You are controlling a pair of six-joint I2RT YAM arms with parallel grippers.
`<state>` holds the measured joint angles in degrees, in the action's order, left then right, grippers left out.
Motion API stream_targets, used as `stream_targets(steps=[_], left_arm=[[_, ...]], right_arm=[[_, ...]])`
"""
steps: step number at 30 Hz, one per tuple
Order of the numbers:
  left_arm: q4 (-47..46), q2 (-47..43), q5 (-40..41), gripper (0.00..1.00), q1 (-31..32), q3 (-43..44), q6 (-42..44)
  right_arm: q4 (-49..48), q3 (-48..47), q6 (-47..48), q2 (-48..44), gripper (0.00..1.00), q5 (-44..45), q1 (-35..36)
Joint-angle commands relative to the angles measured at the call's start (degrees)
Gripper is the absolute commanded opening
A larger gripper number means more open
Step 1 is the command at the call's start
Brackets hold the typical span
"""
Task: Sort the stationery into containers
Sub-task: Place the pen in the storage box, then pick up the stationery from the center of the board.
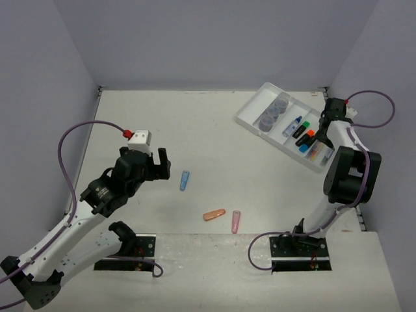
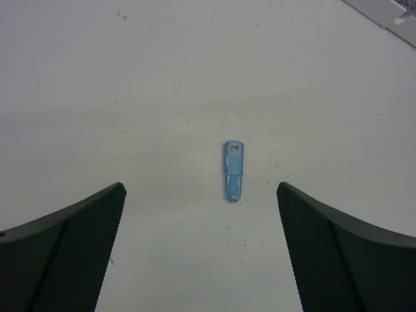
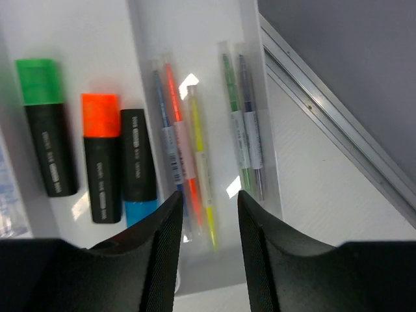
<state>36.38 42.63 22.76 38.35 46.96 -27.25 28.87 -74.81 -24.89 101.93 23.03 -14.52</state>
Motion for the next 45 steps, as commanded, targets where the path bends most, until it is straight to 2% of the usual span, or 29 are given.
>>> stream_targets(steps=[1, 6, 10, 15, 20, 24, 28, 32, 35, 42, 45], left_arm=[[-2.8, 0.64, -0.47, 1.0, -0.43, -0.47, 1.67], [-3.0, 3.39, -1.43, 1.0, -1.61, -0.47, 2.08], [-3.09, 5.94, -1.38, 1.0, -2.07, -0.31, 2.62], [-0.89, 10.86, 0.53, 1.0, -2.49, 1.63, 1.85], [-2.19, 18.49, -7.99, 1.0, -2.51, 3.17, -3.39], [-8.33, 25.62, -13.44, 1.0, -1.92, 1.3, -7.76], [-11.93, 34.33, -12.07, 1.0, -1.45, 1.83, -7.67], [-11.65, 41.42, -10.1, 0.96, 0.28, 4.53, -6.12], [-10.98, 45.39, -8.43, 0.91, 0.94, 5.42, -5.88], [-11.68, 50.1, -9.05, 0.65, 1.56, 4.63, -5.53], [-11.91, 51.37, -8.91, 0.61, 2.18, 4.32, -5.49]], right_arm=[[-2.01, 2.4, -0.53, -13.83, 0.44, -1.34, 9.4], [-4.31, 9.06, 0.68, -23.64, 0.5, 0.31, 24.68], [-7.2, 18.26, -0.31, -31.21, 0.51, -9.85, 33.62], [-6.81, 24.63, 0.26, -35.63, 0.53, -10.54, 40.95], [-11.13, 30.48, 0.96, -43.03, 0.59, -17.65, 41.95], [-14.28, 32.93, 0.15, -47.04, 0.62, -22.61, 41.87], [-15.6, 35.73, -1.0, -50.65, 0.63, -25.25, 41.95], [-15.78, 36.27, -1.31, -52.42, 0.63, -26.55, 41.95], [-15.77, 36.59, -1.31, -54.05, 0.64, -27.15, 41.95], [-15.77, 37.2, -1.48, -56.48, 0.65, -26.98, 41.86], [-15.68, 37.24, -1.36, -56.81, 0.65, -27.08, 41.95]])
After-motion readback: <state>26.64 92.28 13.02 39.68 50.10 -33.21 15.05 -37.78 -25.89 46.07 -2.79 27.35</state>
